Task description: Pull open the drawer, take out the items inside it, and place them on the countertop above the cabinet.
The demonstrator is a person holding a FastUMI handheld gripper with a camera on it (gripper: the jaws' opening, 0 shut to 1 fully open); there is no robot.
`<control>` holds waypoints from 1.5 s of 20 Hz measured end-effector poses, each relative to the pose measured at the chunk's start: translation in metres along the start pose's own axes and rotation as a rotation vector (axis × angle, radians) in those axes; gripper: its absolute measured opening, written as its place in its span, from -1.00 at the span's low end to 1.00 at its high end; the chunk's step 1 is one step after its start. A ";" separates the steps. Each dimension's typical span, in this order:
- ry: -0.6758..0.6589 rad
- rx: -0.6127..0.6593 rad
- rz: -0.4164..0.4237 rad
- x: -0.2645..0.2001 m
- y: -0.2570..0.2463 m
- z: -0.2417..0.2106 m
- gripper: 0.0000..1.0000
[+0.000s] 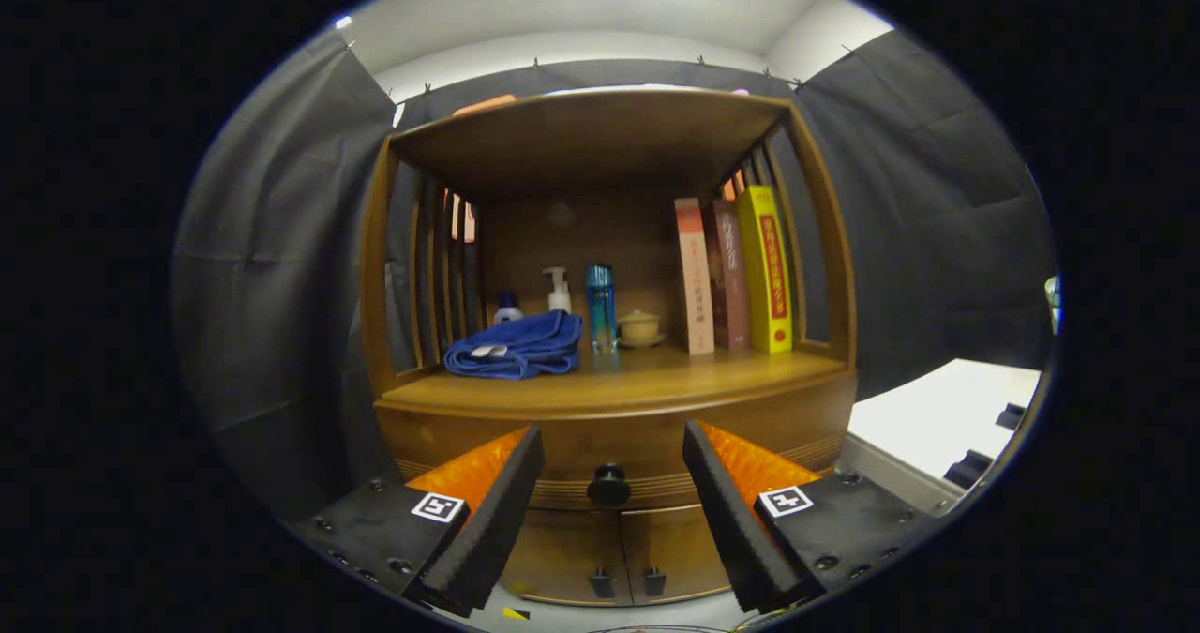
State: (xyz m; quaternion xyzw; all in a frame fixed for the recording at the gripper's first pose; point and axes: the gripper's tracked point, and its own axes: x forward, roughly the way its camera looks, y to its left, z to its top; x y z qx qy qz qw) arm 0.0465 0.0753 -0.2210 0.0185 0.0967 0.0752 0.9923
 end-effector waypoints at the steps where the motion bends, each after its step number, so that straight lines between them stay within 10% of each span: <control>1: 0.009 -0.007 0.011 0.010 0.006 -0.016 0.97; 14: 0.170 -0.065 -0.008 0.068 -0.003 -0.121 0.87; 18: 0.169 -0.087 -0.019 0.077 -0.004 -0.126 0.69; 22: 0.187 -0.076 -0.026 0.074 -0.003 -0.133 0.09; 30: 0.155 -0.061 -0.031 0.082 -0.005 -0.121 -0.16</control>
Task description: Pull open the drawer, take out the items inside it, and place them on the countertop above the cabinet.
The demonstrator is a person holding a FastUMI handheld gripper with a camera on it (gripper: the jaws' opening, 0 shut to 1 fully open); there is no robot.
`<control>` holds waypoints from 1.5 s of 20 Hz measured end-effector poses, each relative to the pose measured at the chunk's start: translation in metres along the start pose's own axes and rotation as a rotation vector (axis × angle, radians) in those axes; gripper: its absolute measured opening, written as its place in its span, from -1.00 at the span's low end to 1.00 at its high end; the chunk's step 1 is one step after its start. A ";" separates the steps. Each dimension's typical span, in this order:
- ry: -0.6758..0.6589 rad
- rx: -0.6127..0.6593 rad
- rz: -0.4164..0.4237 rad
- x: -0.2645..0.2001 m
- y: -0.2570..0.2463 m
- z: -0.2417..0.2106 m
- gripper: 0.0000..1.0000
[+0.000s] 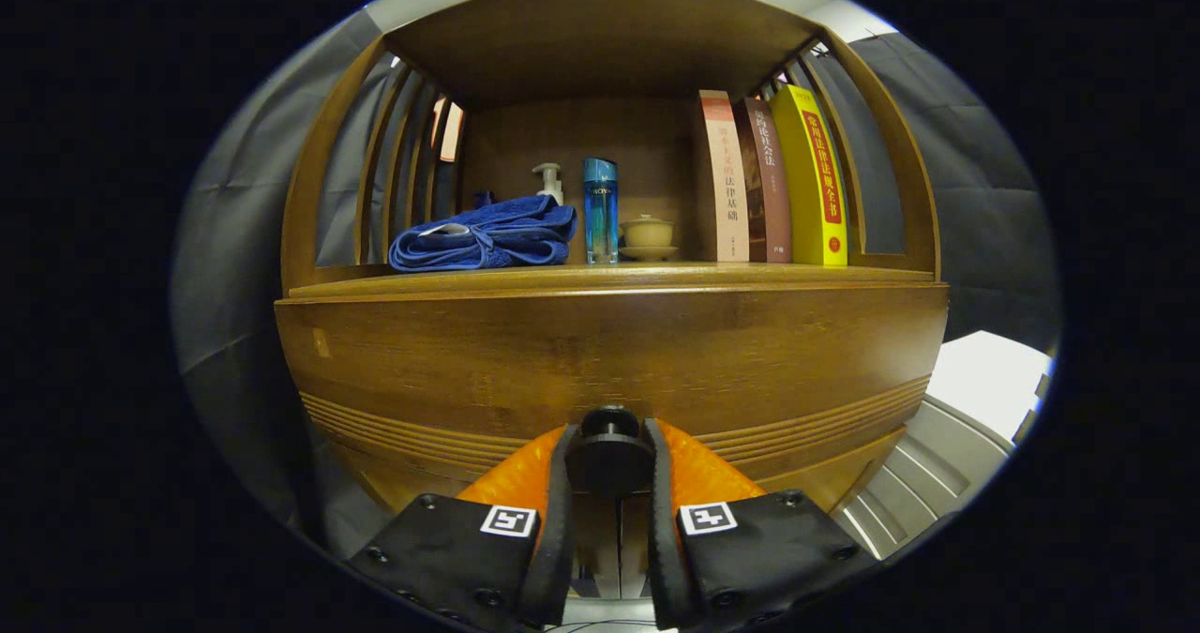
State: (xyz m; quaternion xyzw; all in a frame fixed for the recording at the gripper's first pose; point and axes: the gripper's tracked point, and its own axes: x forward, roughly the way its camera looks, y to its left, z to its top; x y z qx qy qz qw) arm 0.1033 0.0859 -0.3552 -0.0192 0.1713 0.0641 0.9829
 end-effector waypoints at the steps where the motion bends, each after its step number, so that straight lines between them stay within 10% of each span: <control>1: -0.007 -0.008 0.005 -0.004 0.000 0.001 -0.16; 30: 0.045 0.030 0.048 -0.124 0.001 -0.005 -0.12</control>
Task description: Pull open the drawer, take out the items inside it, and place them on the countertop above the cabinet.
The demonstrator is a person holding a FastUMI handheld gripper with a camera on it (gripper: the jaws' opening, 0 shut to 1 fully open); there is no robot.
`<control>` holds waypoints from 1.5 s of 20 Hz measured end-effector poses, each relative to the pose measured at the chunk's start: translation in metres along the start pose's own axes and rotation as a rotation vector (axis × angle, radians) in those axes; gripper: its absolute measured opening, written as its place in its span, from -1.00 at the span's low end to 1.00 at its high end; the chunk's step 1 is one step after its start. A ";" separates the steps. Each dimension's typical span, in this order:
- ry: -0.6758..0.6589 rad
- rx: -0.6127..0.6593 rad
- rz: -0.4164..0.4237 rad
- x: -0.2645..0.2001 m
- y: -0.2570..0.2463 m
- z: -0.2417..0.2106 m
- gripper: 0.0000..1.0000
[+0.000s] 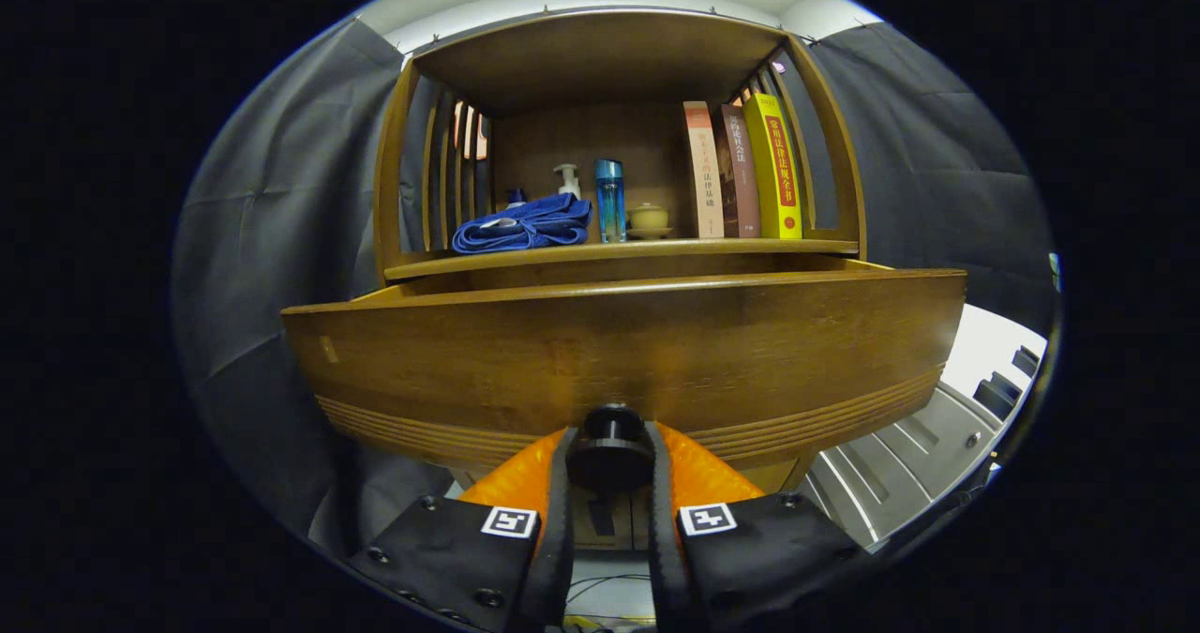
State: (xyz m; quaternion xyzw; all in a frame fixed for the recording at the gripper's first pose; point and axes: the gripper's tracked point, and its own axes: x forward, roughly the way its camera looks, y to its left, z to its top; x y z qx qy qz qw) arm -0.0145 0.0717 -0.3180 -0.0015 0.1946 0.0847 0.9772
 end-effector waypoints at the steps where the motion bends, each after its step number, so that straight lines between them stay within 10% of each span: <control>1: 0.004 -0.002 0.001 -0.001 -0.001 -0.001 -0.09; 5: -0.001 0.000 0.005 -0.002 -0.002 0.000 0.08; 10: 0.013 -0.018 0.052 -0.003 0.008 -0.002 0.94; 30: -0.179 -0.146 0.126 0.011 0.002 0.232 0.95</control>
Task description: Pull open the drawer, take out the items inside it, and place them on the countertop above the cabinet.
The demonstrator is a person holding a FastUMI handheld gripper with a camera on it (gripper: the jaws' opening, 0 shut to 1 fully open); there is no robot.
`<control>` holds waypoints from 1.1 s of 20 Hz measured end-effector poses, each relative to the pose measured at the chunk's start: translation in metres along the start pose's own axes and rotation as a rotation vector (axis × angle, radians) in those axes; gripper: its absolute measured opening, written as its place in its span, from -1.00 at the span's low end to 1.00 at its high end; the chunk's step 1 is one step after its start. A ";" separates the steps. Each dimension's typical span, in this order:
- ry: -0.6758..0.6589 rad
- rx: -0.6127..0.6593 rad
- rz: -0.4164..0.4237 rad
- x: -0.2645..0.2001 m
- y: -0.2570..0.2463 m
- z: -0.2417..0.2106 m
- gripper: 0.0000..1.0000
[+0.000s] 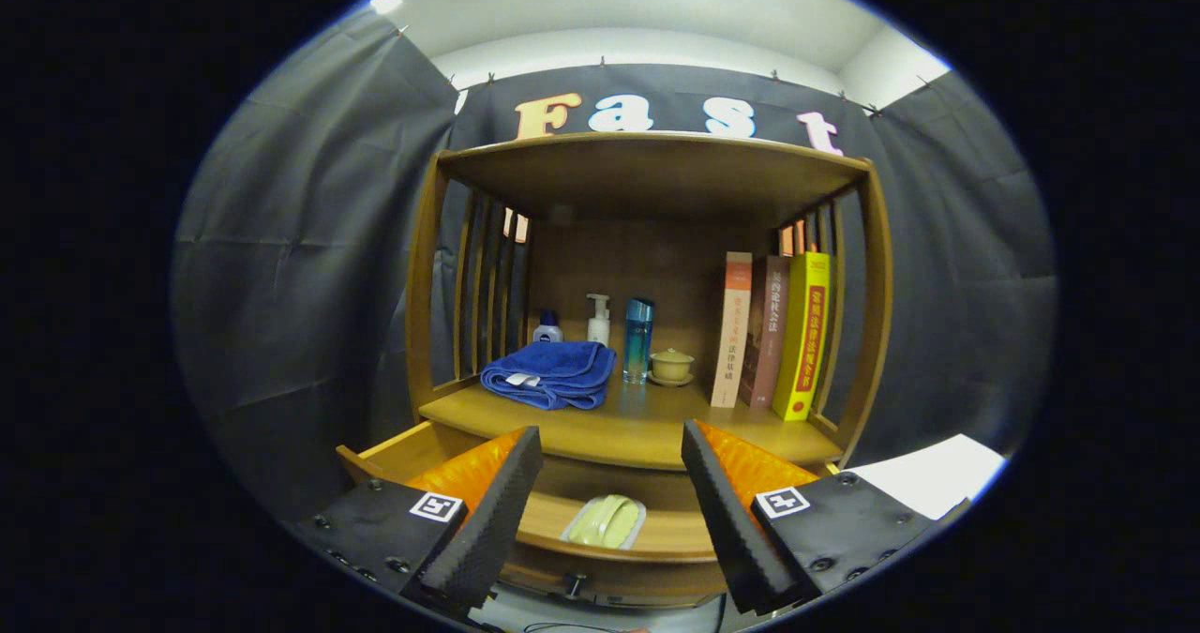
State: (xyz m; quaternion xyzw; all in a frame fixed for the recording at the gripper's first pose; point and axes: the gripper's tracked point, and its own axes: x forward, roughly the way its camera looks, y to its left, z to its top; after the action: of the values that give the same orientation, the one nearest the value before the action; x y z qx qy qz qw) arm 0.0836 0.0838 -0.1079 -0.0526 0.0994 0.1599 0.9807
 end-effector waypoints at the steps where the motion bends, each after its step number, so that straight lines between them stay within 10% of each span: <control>1: 0.025 -0.019 -0.005 0.012 0.000 0.001 0.95; 9: 0.276 -0.042 -0.033 0.089 0.014 -0.078 0.98; 22: 0.745 0.120 -0.064 0.091 0.015 -0.234 0.77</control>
State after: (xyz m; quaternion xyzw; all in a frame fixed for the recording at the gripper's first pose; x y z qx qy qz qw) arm 0.1219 0.0943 -0.3569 -0.0526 0.4569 0.0929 0.8831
